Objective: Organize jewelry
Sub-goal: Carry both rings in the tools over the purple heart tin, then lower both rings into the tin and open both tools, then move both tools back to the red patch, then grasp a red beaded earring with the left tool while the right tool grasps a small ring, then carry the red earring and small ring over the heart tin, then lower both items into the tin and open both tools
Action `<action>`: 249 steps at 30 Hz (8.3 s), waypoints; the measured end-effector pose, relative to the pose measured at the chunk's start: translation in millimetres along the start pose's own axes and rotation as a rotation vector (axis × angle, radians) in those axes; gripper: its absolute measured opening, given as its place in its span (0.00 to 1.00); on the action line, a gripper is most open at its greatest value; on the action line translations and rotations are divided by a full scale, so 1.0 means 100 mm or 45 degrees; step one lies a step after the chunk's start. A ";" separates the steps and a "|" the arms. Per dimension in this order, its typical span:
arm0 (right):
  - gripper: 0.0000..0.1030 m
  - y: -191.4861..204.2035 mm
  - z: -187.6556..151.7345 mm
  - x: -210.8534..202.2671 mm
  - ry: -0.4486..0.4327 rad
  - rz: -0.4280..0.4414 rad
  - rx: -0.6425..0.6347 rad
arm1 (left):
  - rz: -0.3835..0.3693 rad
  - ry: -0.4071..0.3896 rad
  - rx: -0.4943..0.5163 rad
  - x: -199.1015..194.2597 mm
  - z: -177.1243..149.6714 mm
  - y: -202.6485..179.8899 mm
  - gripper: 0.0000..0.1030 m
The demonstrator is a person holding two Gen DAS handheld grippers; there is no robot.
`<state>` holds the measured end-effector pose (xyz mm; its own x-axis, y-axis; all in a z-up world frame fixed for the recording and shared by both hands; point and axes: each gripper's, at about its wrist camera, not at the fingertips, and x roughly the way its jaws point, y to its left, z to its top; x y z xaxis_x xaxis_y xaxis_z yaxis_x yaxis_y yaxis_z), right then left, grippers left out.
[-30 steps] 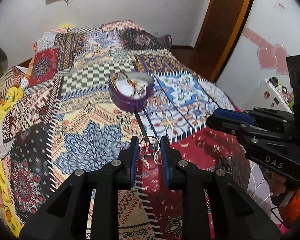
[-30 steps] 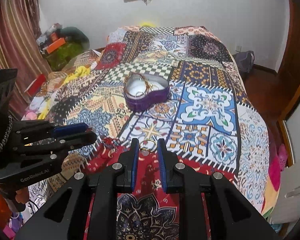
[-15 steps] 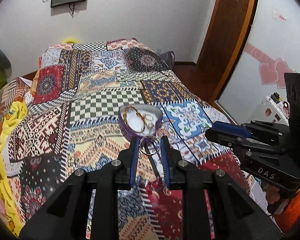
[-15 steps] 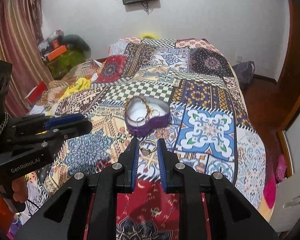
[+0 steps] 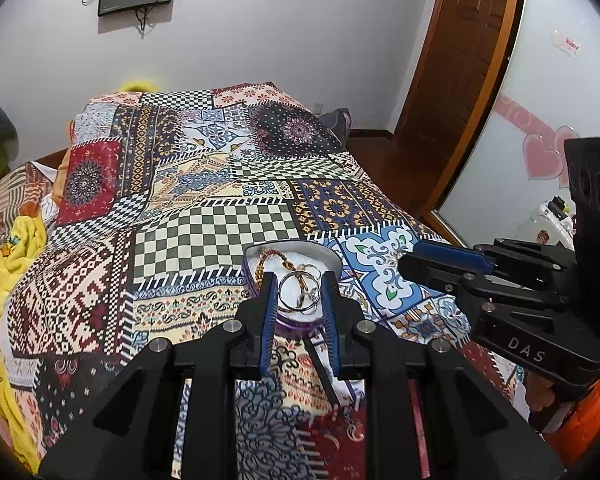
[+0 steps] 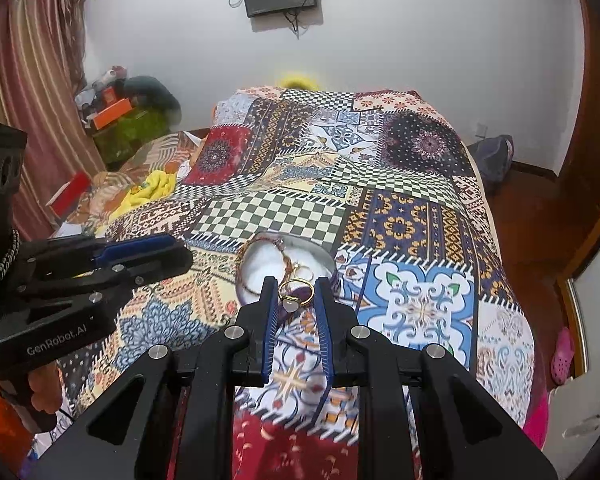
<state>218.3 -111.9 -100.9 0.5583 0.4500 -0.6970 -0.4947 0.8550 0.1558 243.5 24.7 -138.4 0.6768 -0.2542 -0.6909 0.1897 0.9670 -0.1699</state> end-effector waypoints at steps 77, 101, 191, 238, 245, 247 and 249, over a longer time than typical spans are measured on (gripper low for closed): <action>0.33 0.25 0.08 0.03 0.089 -0.046 -0.193 | 0.077 0.039 0.042 -0.15 -0.05 0.06 0.20; 0.34 0.21 -0.47 -0.22 0.149 -0.068 -0.079 | 0.037 0.286 0.046 -0.10 -0.83 -0.07 0.31; 0.08 0.09 -0.09 0.03 0.030 0.005 -0.052 | -0.038 -0.047 -0.054 -0.14 -0.06 0.10 0.05; 0.08 -0.02 0.10 0.82 0.183 0.070 -0.112 | -0.103 0.139 -0.066 0.78 0.17 0.29 0.06; 0.08 0.05 0.09 0.84 0.203 0.093 -0.146 | -0.075 0.113 -0.046 0.67 0.15 0.30 0.10; 0.08 0.07 0.10 0.84 0.208 0.093 -0.158 | -0.067 0.111 -0.048 0.65 0.14 0.32 0.10; 0.08 0.09 0.10 0.84 0.212 0.090 -0.168 | -0.063 0.109 -0.054 0.62 0.14 0.33 0.11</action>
<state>267.7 -63.6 -151.4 0.4070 0.4497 -0.7951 -0.6177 0.7767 0.1231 301.7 40.6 -176.6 0.6039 -0.3013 -0.7379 0.1899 0.9535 -0.2339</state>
